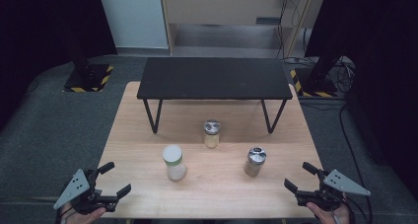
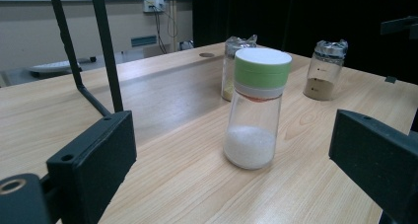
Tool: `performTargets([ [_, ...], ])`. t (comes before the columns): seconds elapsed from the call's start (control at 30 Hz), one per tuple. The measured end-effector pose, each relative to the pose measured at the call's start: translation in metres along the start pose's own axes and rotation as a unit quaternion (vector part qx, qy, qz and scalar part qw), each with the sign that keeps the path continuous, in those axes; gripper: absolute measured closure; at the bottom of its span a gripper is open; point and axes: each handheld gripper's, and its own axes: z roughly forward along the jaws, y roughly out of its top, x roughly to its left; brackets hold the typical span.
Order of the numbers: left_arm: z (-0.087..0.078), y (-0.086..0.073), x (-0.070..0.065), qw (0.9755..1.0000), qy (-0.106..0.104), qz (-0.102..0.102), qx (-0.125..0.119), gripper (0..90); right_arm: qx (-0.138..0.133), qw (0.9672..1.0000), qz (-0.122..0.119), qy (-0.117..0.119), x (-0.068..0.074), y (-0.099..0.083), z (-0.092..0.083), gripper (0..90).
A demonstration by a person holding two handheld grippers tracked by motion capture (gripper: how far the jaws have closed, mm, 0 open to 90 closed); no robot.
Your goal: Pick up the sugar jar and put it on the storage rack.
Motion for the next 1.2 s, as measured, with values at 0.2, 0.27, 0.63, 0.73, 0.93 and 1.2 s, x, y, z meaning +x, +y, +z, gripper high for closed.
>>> performTargets([
  [0.2, 0.0029, 0.0007, 0.0006, 1.0000, -0.002, -0.001, 0.003, 2.5, -0.001, 0.9999, 0.011, -0.006, -0.0015, -0.0017, -0.0012, 5.5],
  [0.27, 0.0023, -0.0001, 0.0015, 1.0000, -0.003, -0.005, -0.001, 2.5, -0.001, 0.9999, 0.013, -0.003, -0.0030, -0.0026, -0.0014, 5.4],
  [0.63, 0.0013, -0.0010, 0.0021, 0.9999, -0.009, -0.004, -0.004, 2.3, 0.005, 1.0000, 0.000, 0.001, 0.0004, 0.0012, -0.0008, 5.0],
  [0.73, 0.0014, -0.0009, 0.0019, 0.9999, -0.009, -0.004, -0.004, 2.3, 0.008, 1.0000, -0.004, -0.002, 0.0022, 0.0025, -0.0010, 5.0],
  [0.93, 0.0028, 0.0013, 0.0009, 0.9999, -0.012, 0.002, 0.002, 2.0, 0.009, 1.0000, 0.001, 0.001, 0.0004, 0.0019, -0.0011, 4.9],
  [1.2, 0.0018, 0.0024, -0.0017, 0.9999, -0.006, 0.009, 0.002, 2.1, 0.008, 1.0000, 0.002, 0.001, 0.0005, 0.0019, -0.0020, 4.9],
])
